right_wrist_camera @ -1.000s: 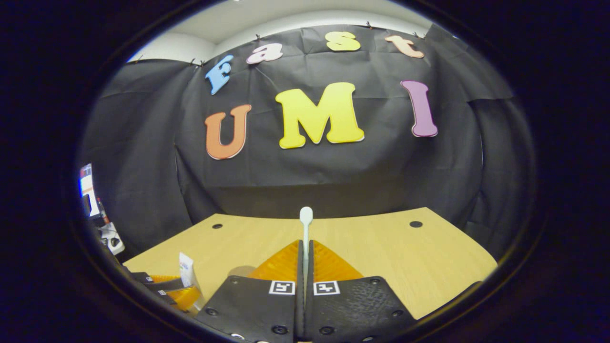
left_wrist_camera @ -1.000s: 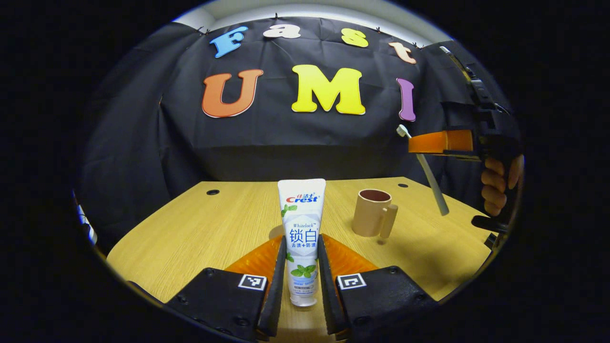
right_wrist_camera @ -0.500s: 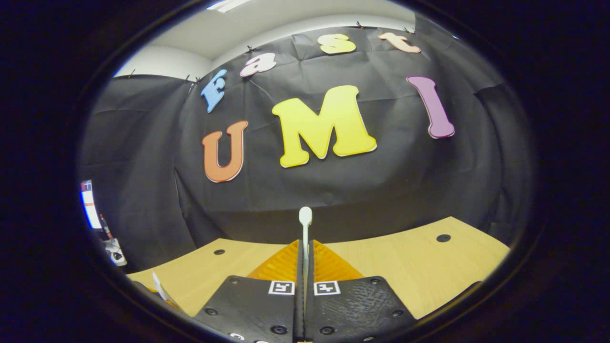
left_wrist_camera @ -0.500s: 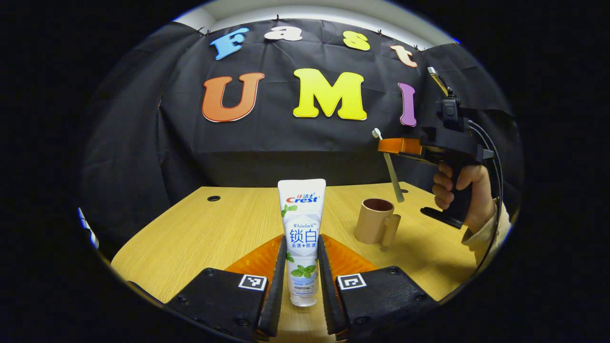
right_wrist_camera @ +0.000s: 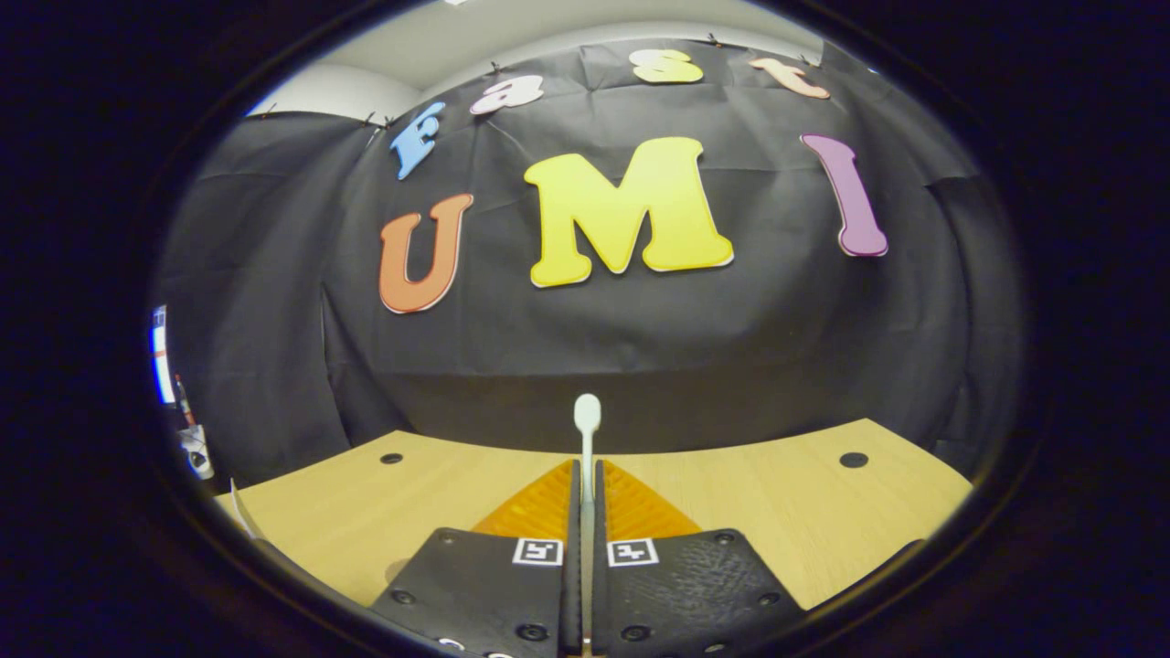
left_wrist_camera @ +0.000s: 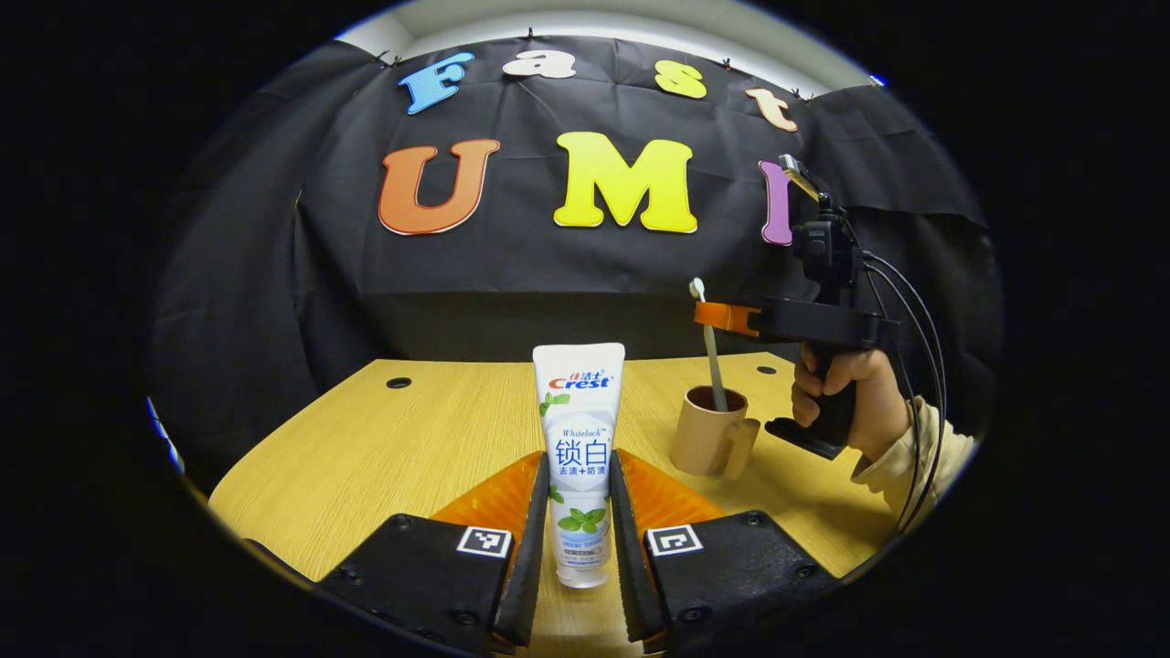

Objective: Put the toothbrush and toothpaste on the desktop into the cup, then pick up the cup and place it on the coaster on the desktop.

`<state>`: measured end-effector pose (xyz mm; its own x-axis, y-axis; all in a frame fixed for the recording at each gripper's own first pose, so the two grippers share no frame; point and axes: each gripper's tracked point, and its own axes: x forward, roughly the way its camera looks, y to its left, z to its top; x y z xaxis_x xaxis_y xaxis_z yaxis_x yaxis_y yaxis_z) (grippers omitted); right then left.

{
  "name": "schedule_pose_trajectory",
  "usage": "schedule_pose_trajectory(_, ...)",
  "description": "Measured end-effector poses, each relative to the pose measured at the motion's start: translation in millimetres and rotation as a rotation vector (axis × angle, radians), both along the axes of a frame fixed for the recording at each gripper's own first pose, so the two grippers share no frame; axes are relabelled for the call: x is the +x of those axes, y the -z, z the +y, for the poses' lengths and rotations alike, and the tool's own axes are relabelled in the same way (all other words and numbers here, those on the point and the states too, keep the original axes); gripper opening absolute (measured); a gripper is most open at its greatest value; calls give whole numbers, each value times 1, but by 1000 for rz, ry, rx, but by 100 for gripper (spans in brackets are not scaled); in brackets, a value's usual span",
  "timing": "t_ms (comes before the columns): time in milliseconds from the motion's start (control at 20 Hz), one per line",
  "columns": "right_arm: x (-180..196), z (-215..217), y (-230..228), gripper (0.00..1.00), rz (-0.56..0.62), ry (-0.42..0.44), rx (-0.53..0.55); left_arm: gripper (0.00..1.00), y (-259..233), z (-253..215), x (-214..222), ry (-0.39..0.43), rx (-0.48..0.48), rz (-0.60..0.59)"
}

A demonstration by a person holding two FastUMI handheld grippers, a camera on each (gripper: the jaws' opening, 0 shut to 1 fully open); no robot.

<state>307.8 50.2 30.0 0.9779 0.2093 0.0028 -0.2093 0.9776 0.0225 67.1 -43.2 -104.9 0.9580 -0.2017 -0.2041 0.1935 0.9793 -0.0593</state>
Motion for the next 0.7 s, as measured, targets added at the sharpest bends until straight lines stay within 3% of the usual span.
schedule_pose_trajectory(100, -3, 1, 1, 2, 10, -10, 3, 40, 0, -2, 2, -1, 3, 4)
schedule_pose_trajectory(150, -7, 2, -1, 7, 8, -22, 6, 40, 0, -3, 2, -2, 6, 4)
schedule_pose_trajectory(200, -11, 2, -5, 17, 2, -30, 9, 40, -2, -4, 3, -1, 10, 1)
schedule_pose_trajectory(250, -16, 1, -9, 34, -10, -34, 13, 40, -5, -7, 4, 2, 15, -5)
schedule_pose_trajectory(300, -20, -3, -15, 41, -26, -33, 21, 40, -7, -9, 5, 4, 19, -10)
schedule_pose_trajectory(350, -26, -2, -19, 58, -40, -44, 23, 40, -9, -12, 7, 8, 19, -11)
schedule_pose_trajectory(500, -39, -17, -28, 81, -67, -20, 3, 40, -12, -18, 16, -6, 22, 14)
schedule_pose_trajectory(550, -45, -23, -29, 94, -73, -13, -8, 40, -18, -21, 19, -8, 22, 3)
schedule_pose_trajectory(600, -49, -28, -29, 97, -77, -6, -23, 44, -23, -25, 23, -10, 27, -3)
schedule_pose_trajectory(700, -59, -42, -28, 97, -91, 10, -51, 40, -32, -36, 35, 0, 30, -21)
